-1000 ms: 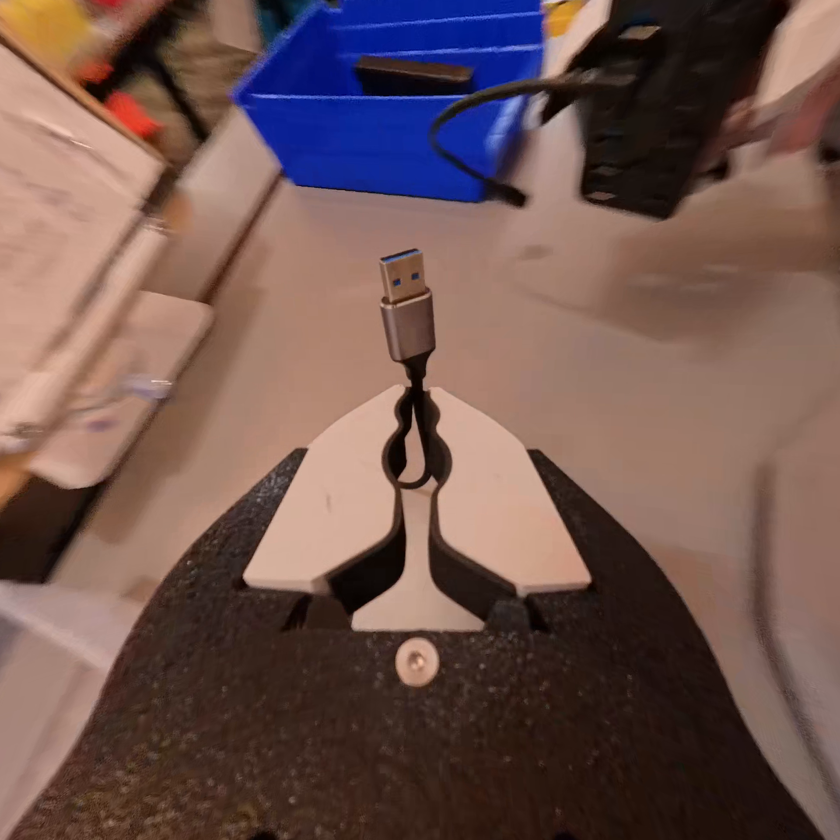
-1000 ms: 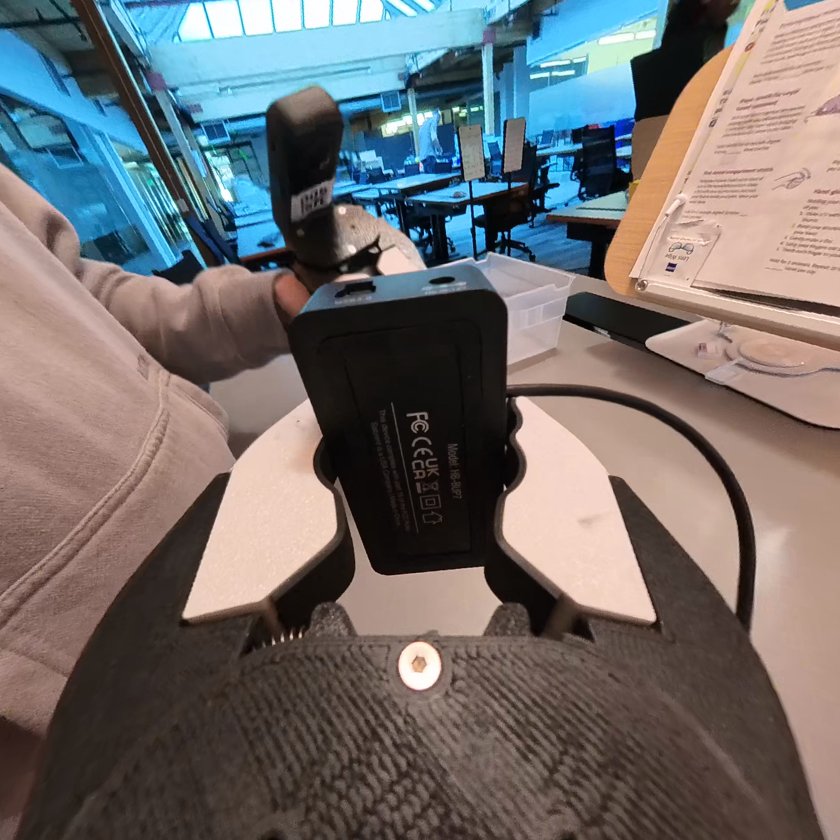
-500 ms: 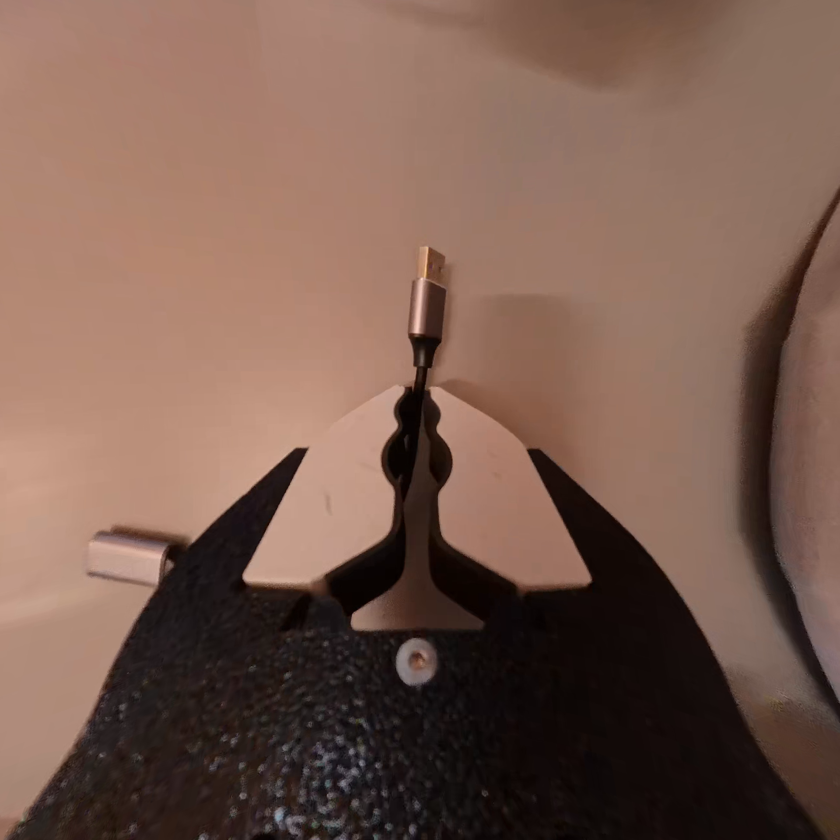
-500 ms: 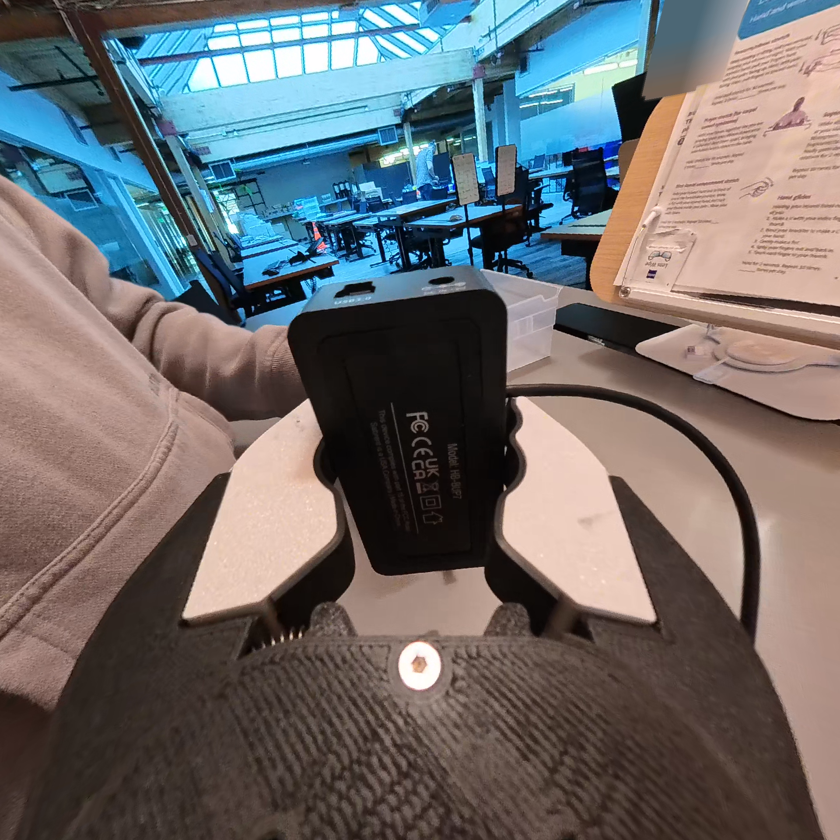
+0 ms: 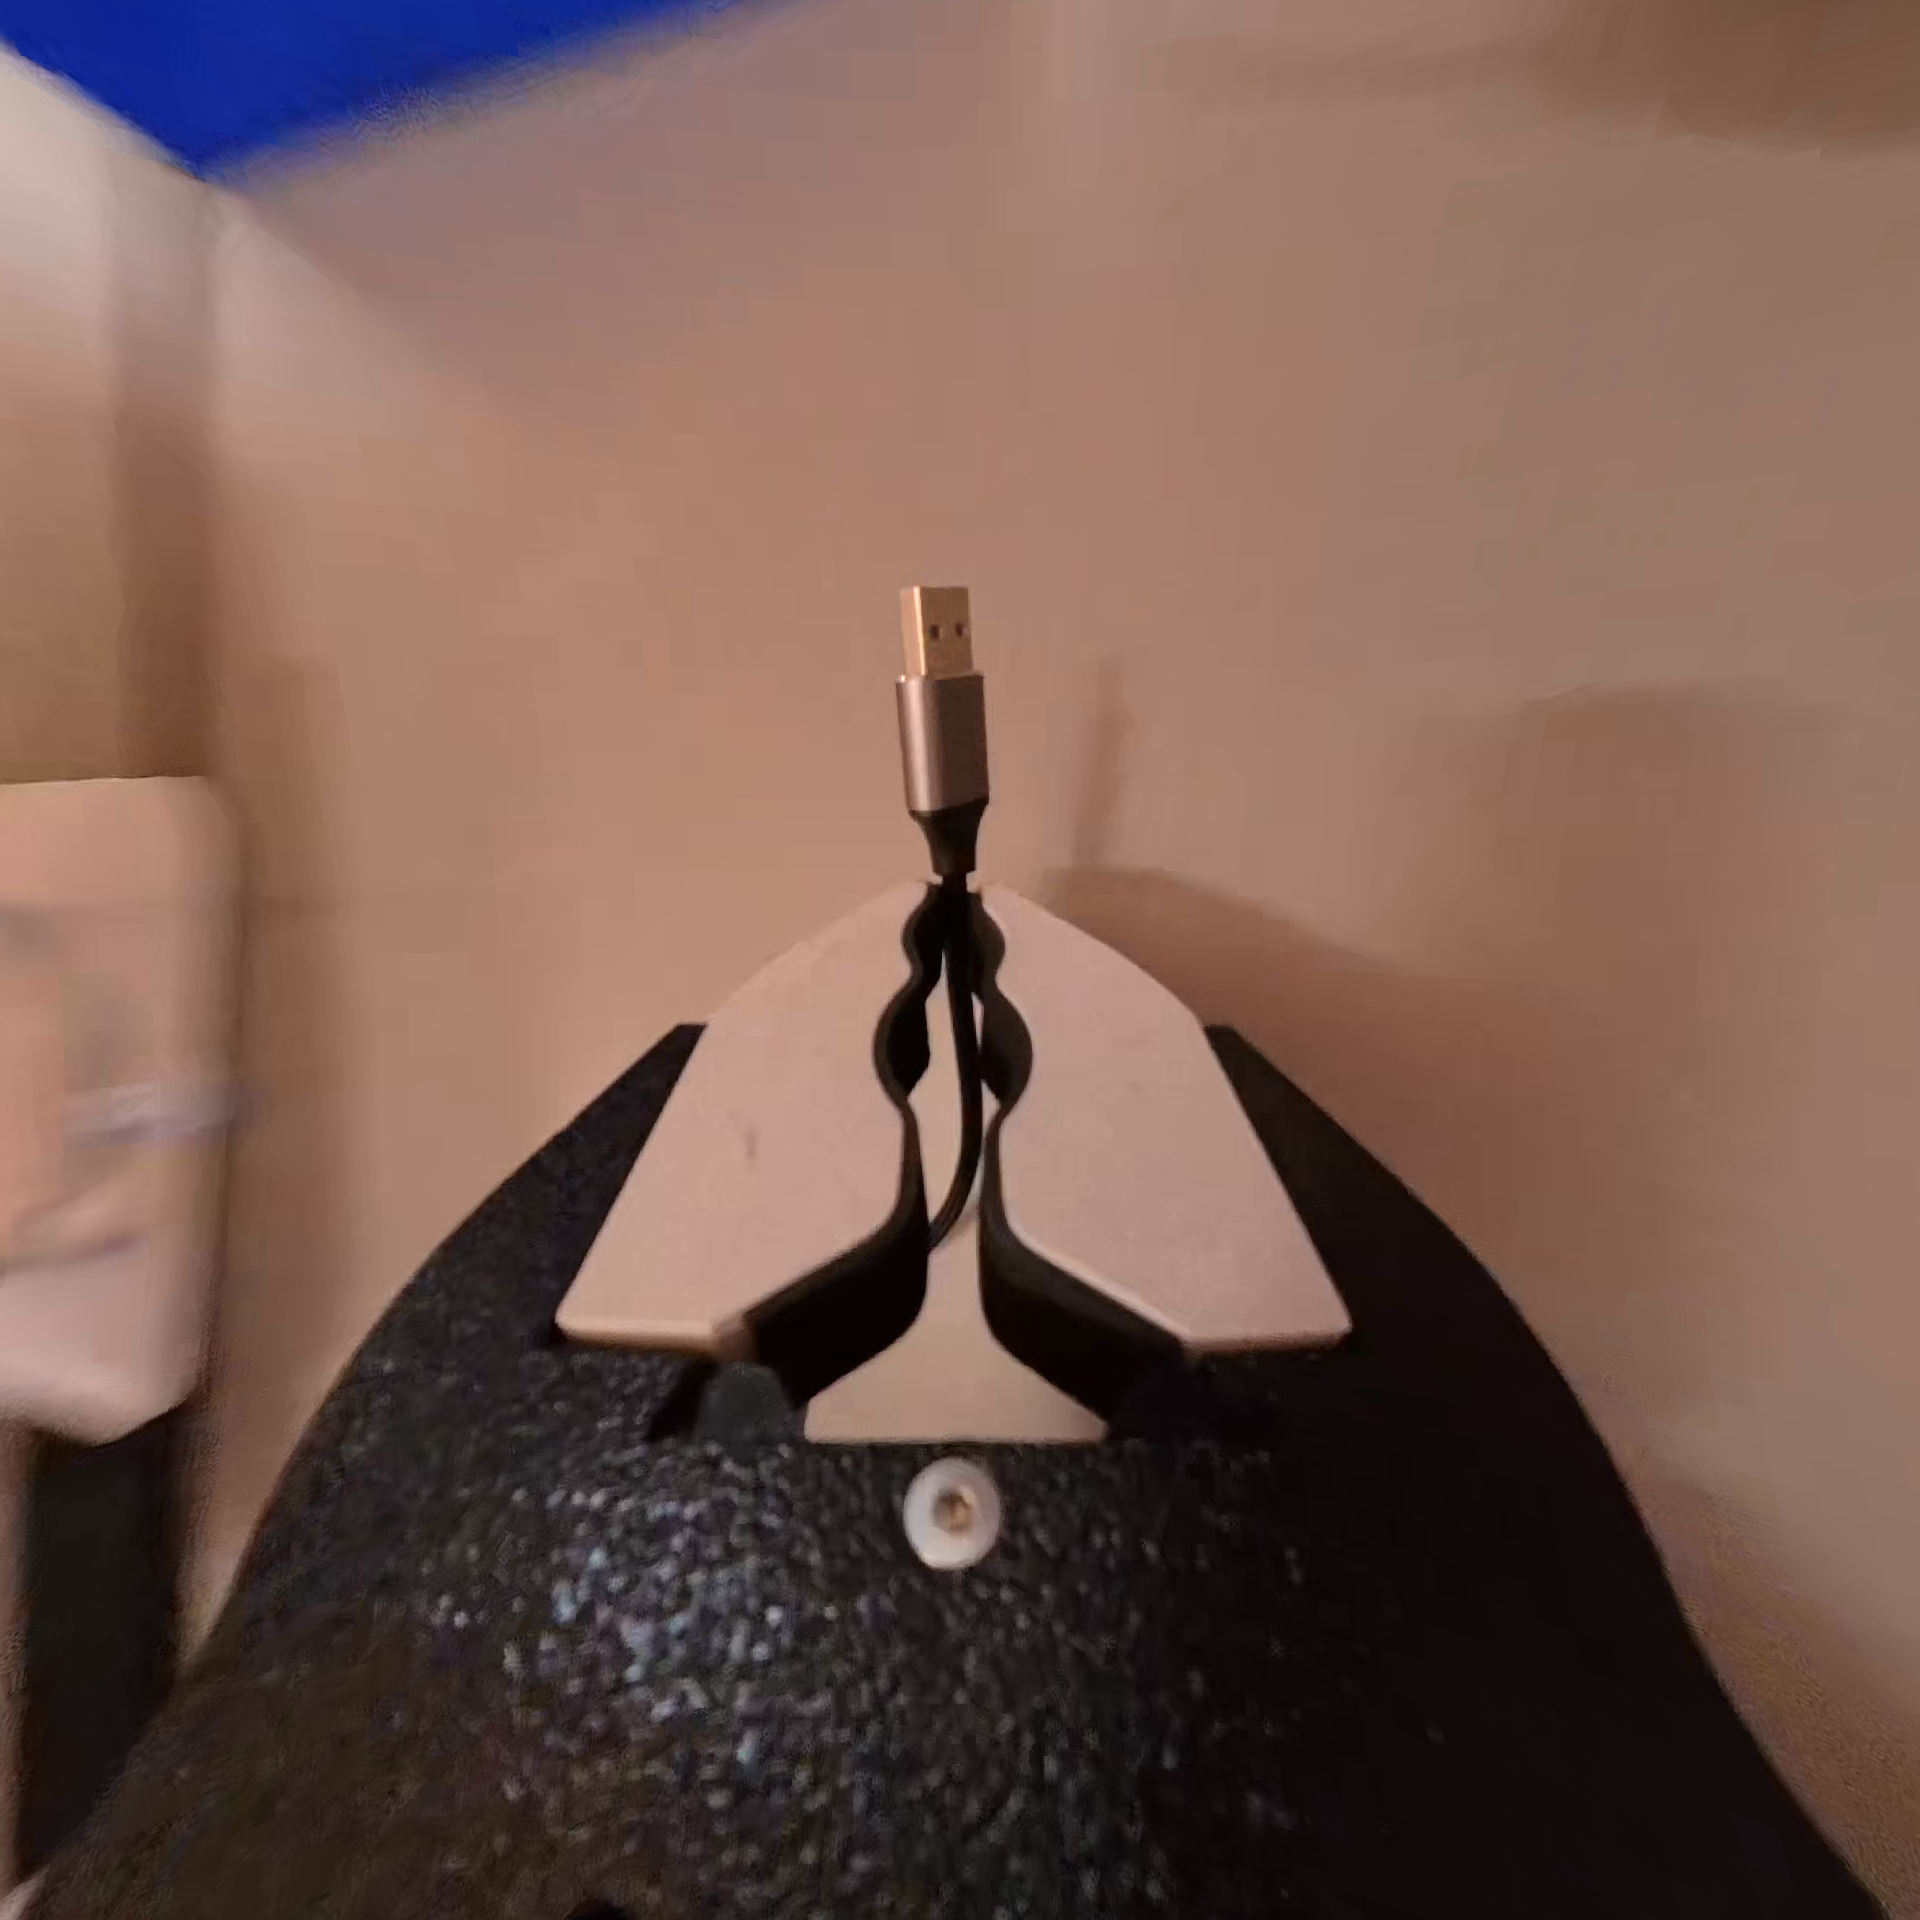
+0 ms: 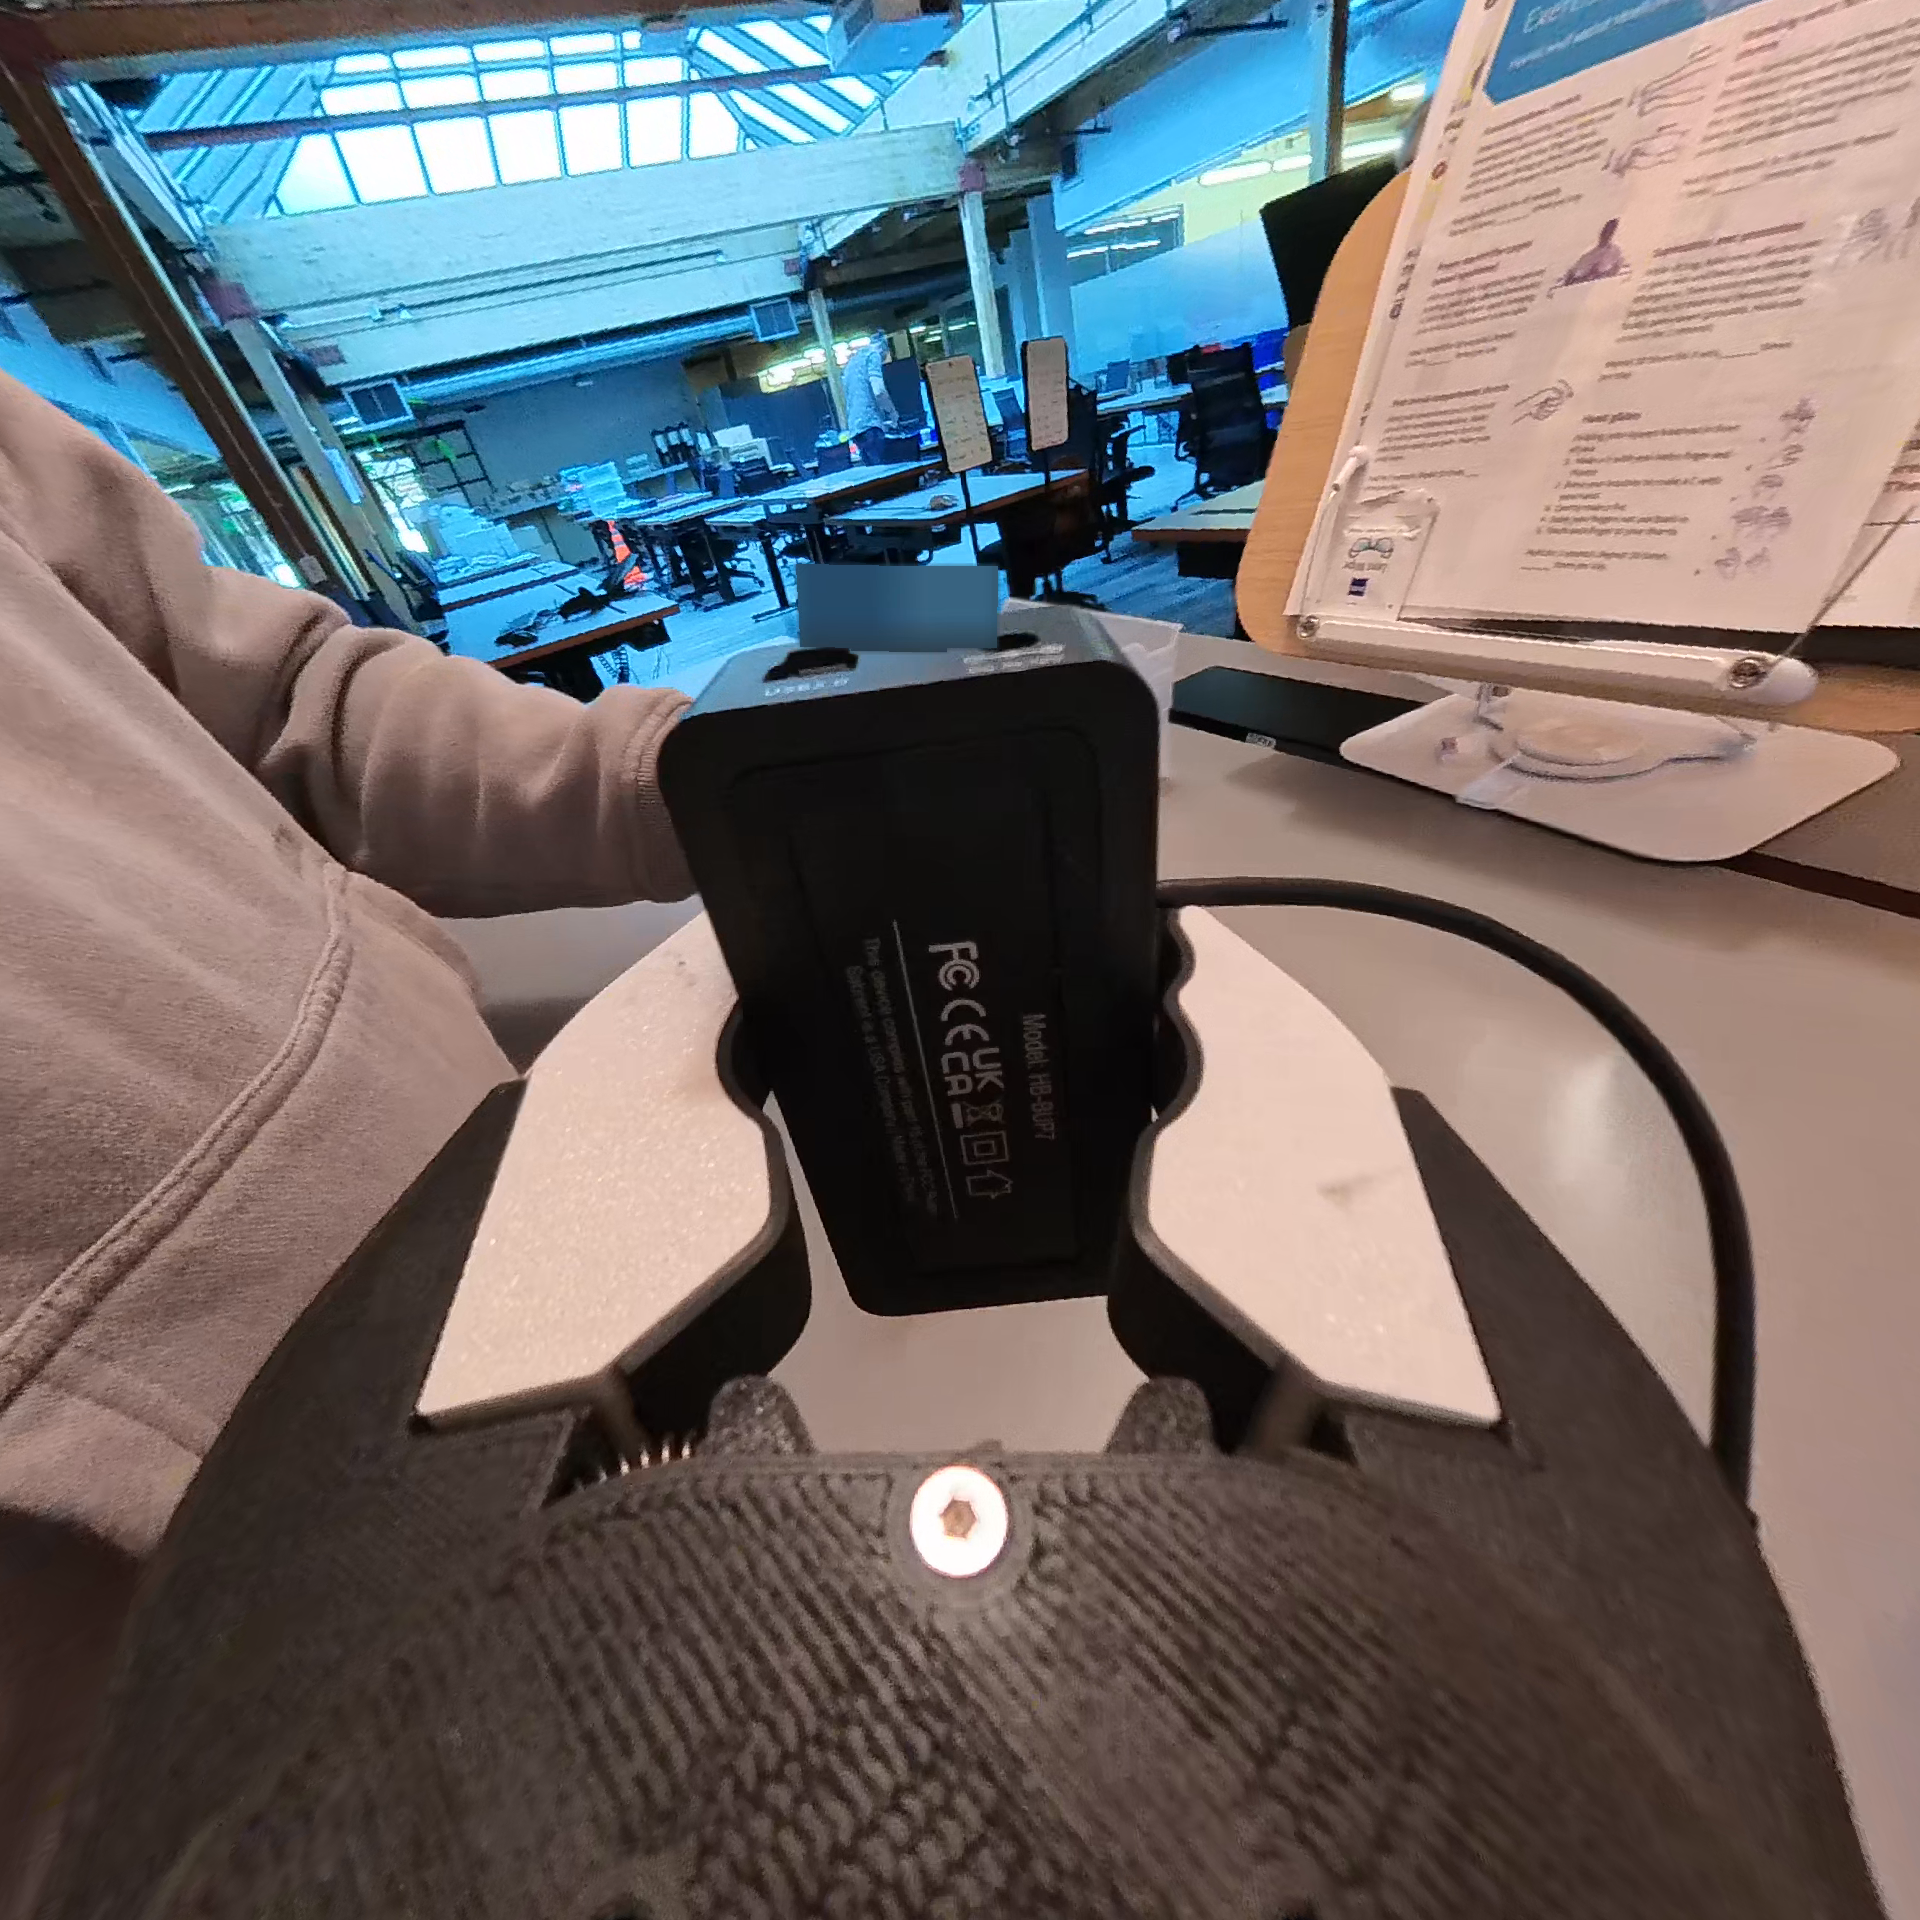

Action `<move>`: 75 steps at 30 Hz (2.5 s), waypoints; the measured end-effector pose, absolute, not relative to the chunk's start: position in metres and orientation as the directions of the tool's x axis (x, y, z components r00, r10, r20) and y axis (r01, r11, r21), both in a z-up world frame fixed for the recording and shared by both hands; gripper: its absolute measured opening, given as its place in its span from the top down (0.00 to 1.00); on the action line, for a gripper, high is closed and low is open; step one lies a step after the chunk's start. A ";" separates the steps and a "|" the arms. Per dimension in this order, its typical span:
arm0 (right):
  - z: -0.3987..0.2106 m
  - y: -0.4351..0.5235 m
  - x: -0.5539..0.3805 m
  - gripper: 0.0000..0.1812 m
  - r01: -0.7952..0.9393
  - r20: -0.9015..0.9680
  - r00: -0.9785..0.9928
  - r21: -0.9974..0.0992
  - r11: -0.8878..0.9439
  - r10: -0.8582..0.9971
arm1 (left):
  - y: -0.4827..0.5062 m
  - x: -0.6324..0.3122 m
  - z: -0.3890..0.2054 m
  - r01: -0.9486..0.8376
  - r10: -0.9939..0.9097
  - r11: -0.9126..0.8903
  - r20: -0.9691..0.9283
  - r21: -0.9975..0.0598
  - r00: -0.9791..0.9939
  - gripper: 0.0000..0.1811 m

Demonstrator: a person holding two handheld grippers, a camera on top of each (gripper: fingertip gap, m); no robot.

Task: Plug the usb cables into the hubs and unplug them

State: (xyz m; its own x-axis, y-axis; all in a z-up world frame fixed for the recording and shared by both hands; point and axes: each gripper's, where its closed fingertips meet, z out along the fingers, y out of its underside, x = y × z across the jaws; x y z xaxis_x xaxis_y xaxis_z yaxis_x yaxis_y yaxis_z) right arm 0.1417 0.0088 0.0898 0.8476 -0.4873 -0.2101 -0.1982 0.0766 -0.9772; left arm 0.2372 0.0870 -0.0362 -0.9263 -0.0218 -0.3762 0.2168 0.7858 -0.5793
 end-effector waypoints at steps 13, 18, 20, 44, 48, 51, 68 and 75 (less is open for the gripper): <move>0.079 0.005 0.149 0.60 -0.212 -0.198 0.838 -0.977 0.032 -0.509 | 0.104 0.259 -0.011 0.332 -0.252 0.862 -0.893 -0.382 -0.373 0.98; 0.076 0.007 0.149 0.60 -0.219 -0.194 0.842 -0.976 0.010 -0.504 | 0.088 0.239 -0.057 0.285 -0.157 0.866 -0.766 -0.410 -0.623 0.98; 0.076 0.005 0.148 0.60 -0.218 -0.192 0.841 -0.976 0.009 -0.506 | 0.082 0.229 -0.072 0.268 -0.095 0.865 -0.661 -0.425 -0.744 0.98; 0.071 -0.015 0.144 0.60 -0.276 -0.305 0.774 -0.951 0.138 -0.555 | 0.043 0.234 -0.053 0.578 0.279 0.685 -0.573 -0.444 -0.771 0.96; 0.073 -0.008 0.152 0.60 -0.324 -0.378 0.761 -0.925 0.196 -0.528 | 0.050 0.251 0.024 0.691 0.110 0.709 -0.945 -0.142 -0.308 0.96; 0.076 0.004 0.162 0.60 -0.350 -0.415 0.757 -0.910 0.224 -0.505 | 0.056 0.247 0.065 0.650 0.008 0.756 -0.992 -0.078 -0.129 0.96; 0.095 0.050 0.165 0.60 -0.234 -0.292 0.865 -0.954 0.188 -0.407 | 0.053 0.199 0.106 0.584 0.090 0.811 -0.993 0.026 -0.081 0.96; 0.091 0.057 0.163 0.60 -0.238 -0.281 0.869 -0.959 0.154 -0.407 | 0.048 0.197 0.101 0.578 0.114 0.816 -0.987 0.027 -0.116 0.96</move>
